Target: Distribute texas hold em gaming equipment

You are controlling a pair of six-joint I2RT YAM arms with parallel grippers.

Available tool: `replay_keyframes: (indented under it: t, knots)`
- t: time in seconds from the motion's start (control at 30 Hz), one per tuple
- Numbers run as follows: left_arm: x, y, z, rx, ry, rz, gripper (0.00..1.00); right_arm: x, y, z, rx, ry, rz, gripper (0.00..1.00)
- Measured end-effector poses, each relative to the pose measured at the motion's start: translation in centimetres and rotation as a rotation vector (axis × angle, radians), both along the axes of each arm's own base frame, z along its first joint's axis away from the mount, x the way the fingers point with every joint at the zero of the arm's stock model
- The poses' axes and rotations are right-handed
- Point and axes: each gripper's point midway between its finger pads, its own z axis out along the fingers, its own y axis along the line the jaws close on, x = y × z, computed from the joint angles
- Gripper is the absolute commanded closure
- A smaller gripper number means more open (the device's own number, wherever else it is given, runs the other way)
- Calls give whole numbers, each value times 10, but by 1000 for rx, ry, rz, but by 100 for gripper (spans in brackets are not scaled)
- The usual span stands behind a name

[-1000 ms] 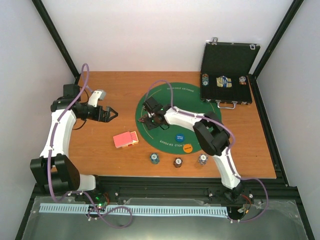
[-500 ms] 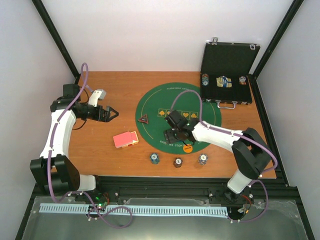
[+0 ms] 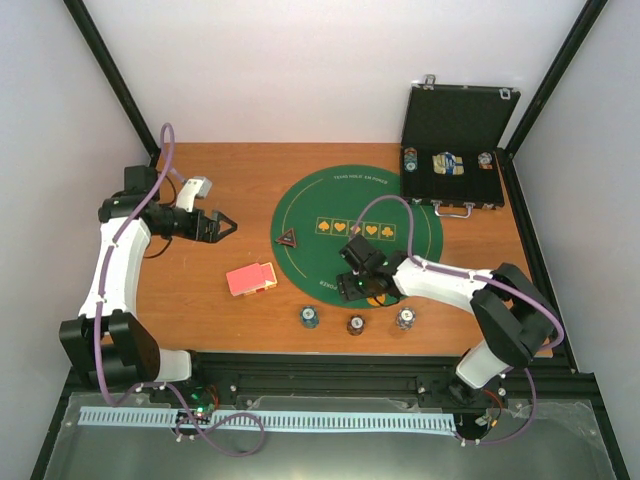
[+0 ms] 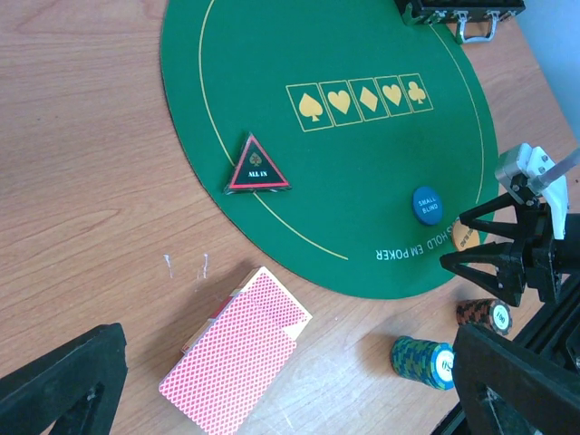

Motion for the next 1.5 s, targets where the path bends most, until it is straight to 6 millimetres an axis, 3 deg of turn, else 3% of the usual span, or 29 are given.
replay_keyframes:
  t: [0.23, 0.4, 0.57, 0.7, 0.83, 1.13, 1.5]
  knots:
    - [-1, -1, 3, -8, 3, -3, 0, 2, -4, 0, -3, -13, -7, 32]
    - [-1, -2, 3, -10, 3, -5, 0, 7, -8, -12, -23, 3, -18, 37]
    - [-2, -3, 4, -17, 1, -8, 0, 17, -14, -23, -30, 21, -48, 41]
    - [-2, -4, 5, -24, 1, -11, 0, 25, -12, -24, -28, 9, -46, 51]
    - [-2, -4, 5, -27, 0, -13, 0, 34, -14, -24, -22, 8, -62, 52]
    - [-3, -5, 5, -34, 5, -16, 0, 73, -6, -23, -12, -14, -98, 54]
    - [-5, -6, 5, -35, 14, -17, 0, 142, 4, -22, 19, -59, -167, 55]
